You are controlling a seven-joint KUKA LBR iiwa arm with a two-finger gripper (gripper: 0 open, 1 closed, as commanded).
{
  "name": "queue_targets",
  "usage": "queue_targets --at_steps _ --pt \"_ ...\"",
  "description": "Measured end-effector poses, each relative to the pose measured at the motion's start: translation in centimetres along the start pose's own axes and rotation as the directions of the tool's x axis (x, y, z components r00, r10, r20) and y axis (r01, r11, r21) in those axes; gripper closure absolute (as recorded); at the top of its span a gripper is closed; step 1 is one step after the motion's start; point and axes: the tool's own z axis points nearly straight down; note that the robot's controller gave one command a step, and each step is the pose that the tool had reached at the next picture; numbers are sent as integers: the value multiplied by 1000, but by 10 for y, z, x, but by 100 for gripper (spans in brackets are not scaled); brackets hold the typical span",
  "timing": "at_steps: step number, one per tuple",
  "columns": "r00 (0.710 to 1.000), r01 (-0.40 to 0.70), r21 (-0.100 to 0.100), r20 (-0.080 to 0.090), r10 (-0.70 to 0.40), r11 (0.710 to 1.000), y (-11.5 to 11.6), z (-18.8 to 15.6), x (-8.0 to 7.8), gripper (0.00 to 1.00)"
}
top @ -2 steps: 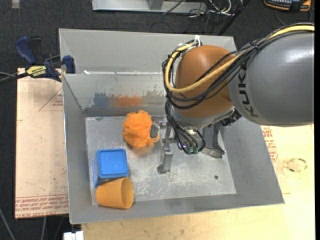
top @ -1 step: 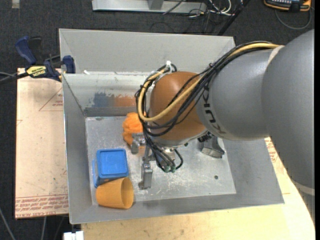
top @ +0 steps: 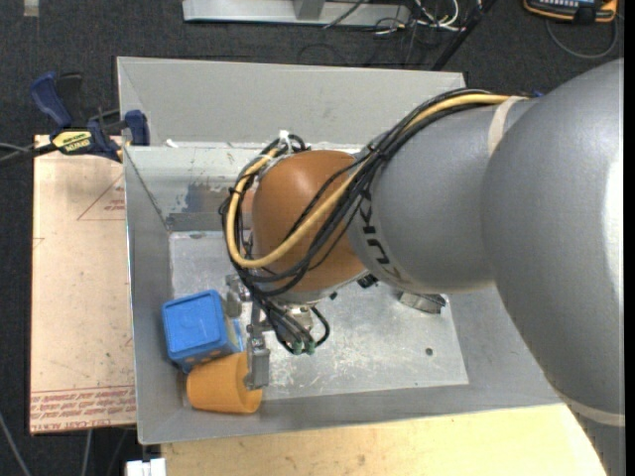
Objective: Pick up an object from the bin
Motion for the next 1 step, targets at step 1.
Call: queue_targets --at_steps 1 --pt "1000 5 2 13 -5 1000 17 5 6 0"
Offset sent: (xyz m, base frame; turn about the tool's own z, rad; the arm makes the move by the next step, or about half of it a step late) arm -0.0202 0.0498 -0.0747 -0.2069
